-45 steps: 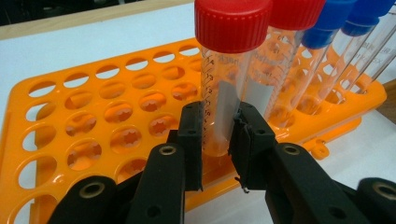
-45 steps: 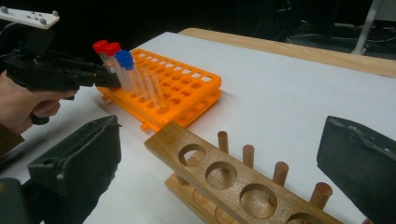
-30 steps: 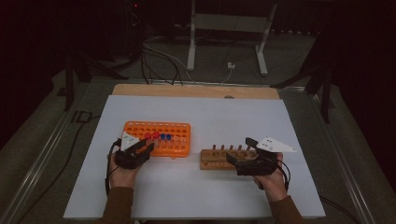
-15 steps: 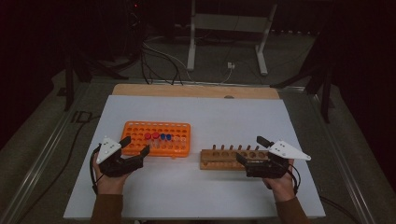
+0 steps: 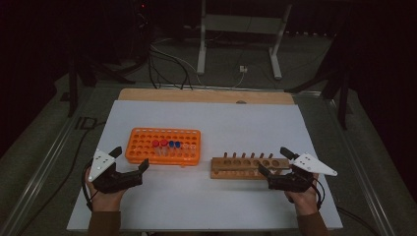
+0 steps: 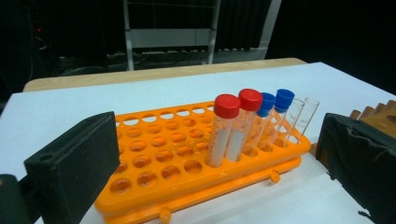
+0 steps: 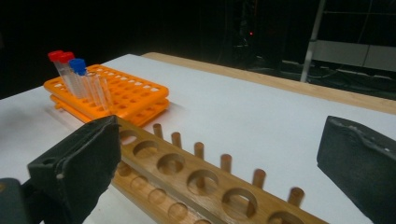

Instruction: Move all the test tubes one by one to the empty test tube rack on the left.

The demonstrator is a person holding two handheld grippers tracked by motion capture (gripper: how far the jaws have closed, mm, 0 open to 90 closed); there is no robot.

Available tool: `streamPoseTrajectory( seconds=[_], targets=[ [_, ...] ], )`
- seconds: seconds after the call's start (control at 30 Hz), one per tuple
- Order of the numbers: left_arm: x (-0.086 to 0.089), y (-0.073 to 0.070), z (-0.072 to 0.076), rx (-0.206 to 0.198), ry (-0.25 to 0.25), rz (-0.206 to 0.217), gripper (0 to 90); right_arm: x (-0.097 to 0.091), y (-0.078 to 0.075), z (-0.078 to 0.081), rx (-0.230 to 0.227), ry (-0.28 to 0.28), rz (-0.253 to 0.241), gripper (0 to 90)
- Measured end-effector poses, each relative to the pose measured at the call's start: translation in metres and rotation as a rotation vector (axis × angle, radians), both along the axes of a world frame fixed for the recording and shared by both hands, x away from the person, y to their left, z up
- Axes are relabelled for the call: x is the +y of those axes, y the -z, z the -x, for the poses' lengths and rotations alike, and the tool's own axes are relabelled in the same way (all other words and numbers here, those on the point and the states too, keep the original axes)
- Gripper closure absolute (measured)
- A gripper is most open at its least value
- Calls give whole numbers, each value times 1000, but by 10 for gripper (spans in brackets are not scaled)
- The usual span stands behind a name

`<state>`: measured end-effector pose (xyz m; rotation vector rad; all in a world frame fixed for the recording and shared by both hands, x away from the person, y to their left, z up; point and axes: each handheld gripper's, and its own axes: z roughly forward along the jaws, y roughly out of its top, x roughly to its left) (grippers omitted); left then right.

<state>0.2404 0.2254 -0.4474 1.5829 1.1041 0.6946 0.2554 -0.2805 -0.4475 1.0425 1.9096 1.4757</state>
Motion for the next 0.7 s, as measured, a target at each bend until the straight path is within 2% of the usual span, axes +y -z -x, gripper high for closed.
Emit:
streamPoseTrajectory(
  seconds=[0.13, 0.23, 0.33, 0.47, 0.7],
  targets=[
    [2, -1, 4, -25, -18, -4, 5, -5, 2, 2, -1, 14, -7, 0],
    [2, -1, 5, -29, -21, -10, 5, -8, 2, 4, -6, 25, -13, 0],
    [3, 0, 5, -26, -18, -17, 5, -10, 1, 5, -11, 30, -21, 0],
    [5, 3, 5, -17, -20, -3, 5, -13, -1, 5, -16, 42, -40, 0],
    [5, 7, 3, 0, -27, 1, 5, -17, 1, 3, 4, 66, -37, 0]
  ],
)
